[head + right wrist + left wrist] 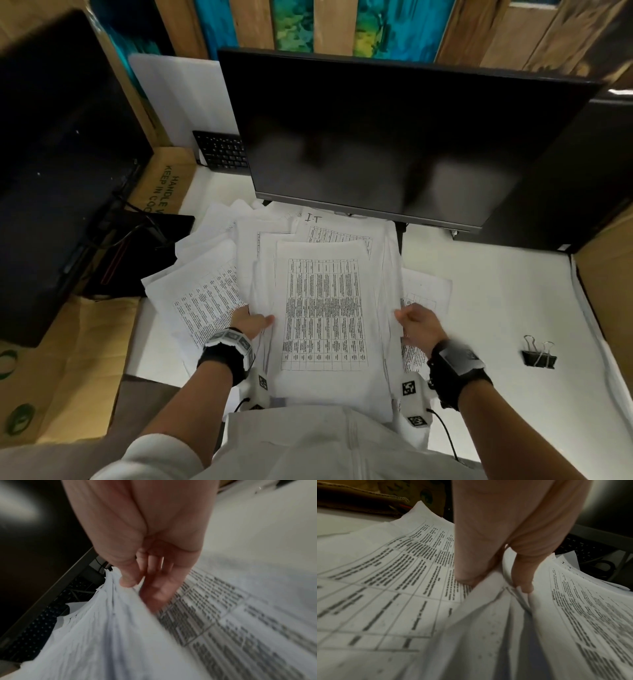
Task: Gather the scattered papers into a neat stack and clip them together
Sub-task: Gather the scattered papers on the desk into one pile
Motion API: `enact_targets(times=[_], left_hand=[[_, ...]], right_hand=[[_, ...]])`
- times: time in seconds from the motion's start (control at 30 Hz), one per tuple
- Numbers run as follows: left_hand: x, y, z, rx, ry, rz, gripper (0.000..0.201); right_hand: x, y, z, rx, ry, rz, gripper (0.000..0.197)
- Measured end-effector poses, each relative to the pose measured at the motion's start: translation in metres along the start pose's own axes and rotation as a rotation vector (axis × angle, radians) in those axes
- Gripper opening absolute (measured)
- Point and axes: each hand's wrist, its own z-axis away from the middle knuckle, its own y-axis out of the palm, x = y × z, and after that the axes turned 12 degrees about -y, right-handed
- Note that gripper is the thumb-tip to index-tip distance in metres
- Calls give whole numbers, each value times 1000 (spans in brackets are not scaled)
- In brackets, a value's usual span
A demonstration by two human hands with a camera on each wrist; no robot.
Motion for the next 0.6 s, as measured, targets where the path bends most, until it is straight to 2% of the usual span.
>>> enact_targets(times=[0.1,0.23,0.27,0.33,0.37,0.4,0.43,0.47,0.53,0.6], left_hand=[[4,-2,2,39,11,86,56],[6,-2,5,63,4,161,71],[7,-1,7,50,8,153,70],[7,1,11,21,16,98,63],[7,2,14,9,16,69,59],[8,2,15,0,11,40,56],[8,3,16,-14,16,-3,53],[8,3,16,-25,17,-45,52],[7,3,16,-41,27,-102,46],[7,3,16,-49,42,-111,33]], right_hand=[[-2,12,7,140,-2,29,21],[2,18,4,188,-54,164,13],[3,17,2,226,-80,244,25],[9,11,-3,279,-129,386,65],[13,6,-5,258,-156,382,66],[19,-1,-6,197,-193,363,53],[24,-9,-8,101,-234,348,37],[25,-17,-10,-38,-288,363,29],[18,-27,-16,-267,-303,403,40],[6,-26,-18,-283,-243,402,36]])
